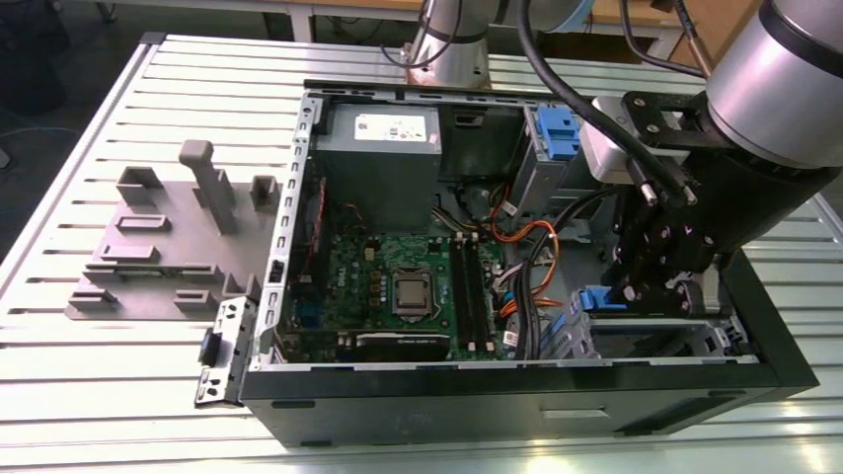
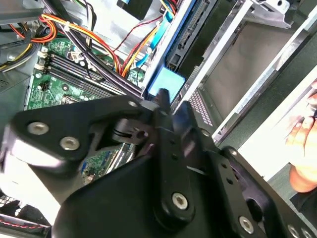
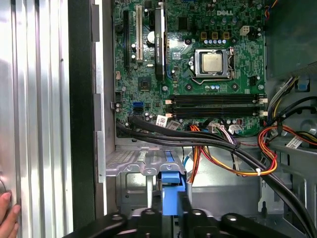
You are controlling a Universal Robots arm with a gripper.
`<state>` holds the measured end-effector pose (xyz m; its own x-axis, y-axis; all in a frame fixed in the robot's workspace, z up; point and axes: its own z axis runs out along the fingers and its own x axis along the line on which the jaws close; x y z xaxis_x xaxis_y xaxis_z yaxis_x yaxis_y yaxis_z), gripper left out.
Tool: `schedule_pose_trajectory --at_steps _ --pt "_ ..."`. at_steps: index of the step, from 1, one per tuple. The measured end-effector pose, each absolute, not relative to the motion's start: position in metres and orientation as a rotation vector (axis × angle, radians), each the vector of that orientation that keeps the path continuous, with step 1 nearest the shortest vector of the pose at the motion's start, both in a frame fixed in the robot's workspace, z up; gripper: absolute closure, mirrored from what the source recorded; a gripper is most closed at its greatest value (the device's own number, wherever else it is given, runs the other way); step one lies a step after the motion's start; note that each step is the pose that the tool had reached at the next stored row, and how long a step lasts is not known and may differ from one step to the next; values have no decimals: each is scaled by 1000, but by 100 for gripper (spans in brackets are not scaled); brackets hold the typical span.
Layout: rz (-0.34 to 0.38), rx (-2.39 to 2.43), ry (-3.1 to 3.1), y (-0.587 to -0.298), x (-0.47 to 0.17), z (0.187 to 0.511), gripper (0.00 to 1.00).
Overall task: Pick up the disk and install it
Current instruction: 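Insert the disk into the insertion slot, then insert the first disk wire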
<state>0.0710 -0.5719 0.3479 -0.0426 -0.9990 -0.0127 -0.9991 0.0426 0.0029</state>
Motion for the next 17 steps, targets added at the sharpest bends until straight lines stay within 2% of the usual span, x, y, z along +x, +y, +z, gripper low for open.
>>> schedule_pose_trajectory --at_steps 1,3,5,17 --pt "17 -2169 2263 -572 71 348 76" --pt "17 -2169 2263 -572 71 348 87" --pt "17 -2169 2263 -572 71 348 89" --pt "14 -2170 2264 -572 71 348 89"
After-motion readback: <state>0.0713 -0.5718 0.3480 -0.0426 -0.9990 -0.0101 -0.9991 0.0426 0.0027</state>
